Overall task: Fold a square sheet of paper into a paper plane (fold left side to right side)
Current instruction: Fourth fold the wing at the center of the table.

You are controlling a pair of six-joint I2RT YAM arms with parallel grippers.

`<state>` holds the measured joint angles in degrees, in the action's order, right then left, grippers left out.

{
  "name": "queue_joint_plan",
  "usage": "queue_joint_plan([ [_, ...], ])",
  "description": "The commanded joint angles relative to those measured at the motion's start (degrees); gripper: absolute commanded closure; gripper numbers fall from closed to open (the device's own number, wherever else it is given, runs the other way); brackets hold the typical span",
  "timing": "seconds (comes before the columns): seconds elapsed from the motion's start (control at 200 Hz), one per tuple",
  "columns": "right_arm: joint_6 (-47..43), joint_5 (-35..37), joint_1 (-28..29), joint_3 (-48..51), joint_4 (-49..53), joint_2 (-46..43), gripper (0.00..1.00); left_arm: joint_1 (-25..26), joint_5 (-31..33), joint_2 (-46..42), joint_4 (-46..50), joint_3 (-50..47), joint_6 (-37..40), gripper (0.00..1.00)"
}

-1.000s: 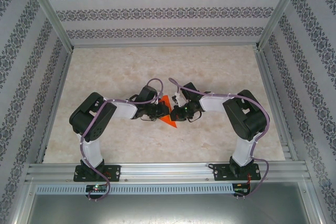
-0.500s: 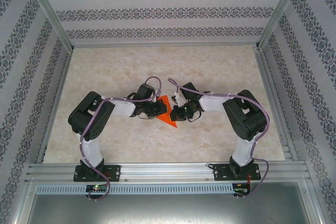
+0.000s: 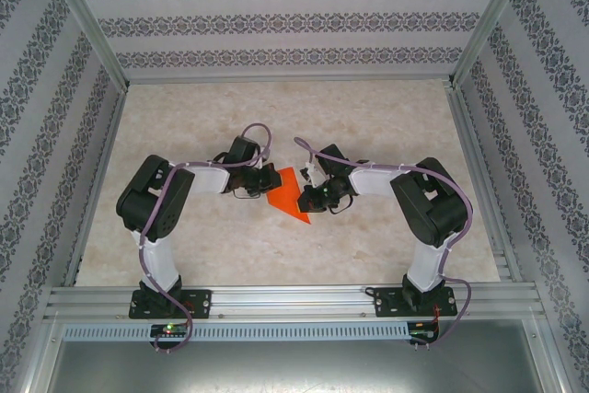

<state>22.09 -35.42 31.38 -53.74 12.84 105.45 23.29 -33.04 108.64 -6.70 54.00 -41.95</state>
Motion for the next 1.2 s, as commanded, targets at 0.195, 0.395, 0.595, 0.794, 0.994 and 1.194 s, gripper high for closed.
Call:
queue_joint_plan([
  [0.195, -1.6, 6.8, 0.2, 4.2, 10.3, 4.1, 1.0, -7.4, 8.0, 4.9, 4.3, 5.1, 4.4, 0.99],
  [0.395, -1.4, 6.5, 0.2, 4.4, 10.0, 3.7, 1.0, -9.9, 7.9, 7.2, 5.9, 7.9, 5.4, 0.99],
  [0.595, -0.9, 5.9, 0.3, 4.6, 8.9, 3.2, 1.0, -11.8, 7.0, 7.7, 6.8, 9.6, 6.2, 0.98],
  [0.794, 0.1, 5.3, 0.7, 4.6, 7.6, 2.7, 1.0, -13.6, 6.1, 7.0, 10.5, 12.7, 8.3, 0.96],
  [0.994, 2.8, 2.4, 0.9, 6.0, 0.5, -1.9, 1.0, -14.4, 4.9, 1.0, 10.9, 11.5, 8.3, 0.86],
  [1.194, 3.4, 4.0, -1.7, 7.6, -5.2, -12.5, 0.75, -14.3, 3.5, -11.0, 6.1, 1.3, 3.7, 0.71],
])
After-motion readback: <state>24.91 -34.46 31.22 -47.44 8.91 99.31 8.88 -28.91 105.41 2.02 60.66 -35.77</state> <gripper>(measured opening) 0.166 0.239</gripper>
